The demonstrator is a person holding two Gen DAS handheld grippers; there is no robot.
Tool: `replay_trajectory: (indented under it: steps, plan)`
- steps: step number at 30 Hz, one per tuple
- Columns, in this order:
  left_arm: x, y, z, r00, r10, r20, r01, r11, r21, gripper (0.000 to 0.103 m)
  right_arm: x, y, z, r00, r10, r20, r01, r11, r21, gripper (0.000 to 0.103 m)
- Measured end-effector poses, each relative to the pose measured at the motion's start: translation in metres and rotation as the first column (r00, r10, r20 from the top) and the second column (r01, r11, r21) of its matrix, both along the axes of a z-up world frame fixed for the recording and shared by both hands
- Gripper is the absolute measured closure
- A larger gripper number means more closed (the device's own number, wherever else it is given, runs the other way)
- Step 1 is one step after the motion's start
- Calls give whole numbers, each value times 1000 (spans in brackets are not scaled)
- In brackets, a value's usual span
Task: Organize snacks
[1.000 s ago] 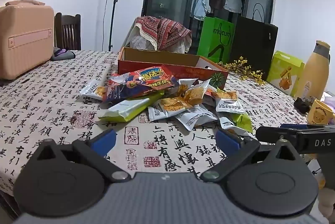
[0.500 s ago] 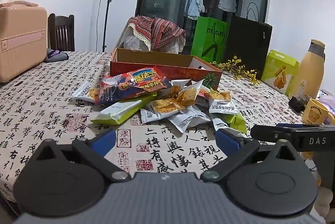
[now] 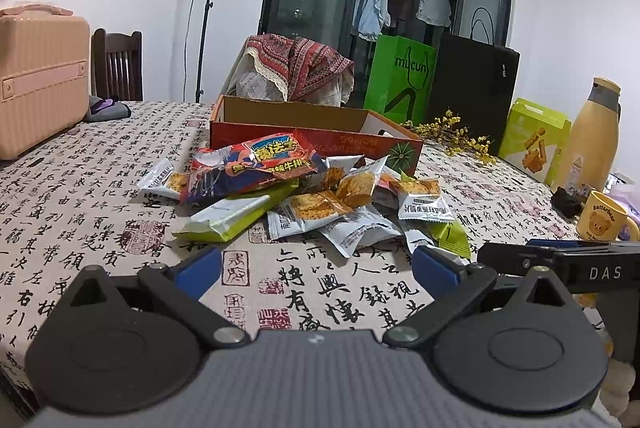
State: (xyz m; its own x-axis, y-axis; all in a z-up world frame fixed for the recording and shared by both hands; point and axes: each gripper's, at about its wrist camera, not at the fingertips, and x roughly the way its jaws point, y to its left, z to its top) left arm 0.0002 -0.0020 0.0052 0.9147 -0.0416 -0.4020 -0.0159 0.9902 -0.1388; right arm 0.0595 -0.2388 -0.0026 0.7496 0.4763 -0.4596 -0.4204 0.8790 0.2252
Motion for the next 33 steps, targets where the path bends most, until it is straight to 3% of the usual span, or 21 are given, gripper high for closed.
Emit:
replay_trajectory:
  steps: [33]
  plan:
    - [0,0,-2,1000,5,3,-5,1000,2,0,0,2,-2,1000,11,4,-11,1000,-7,0]
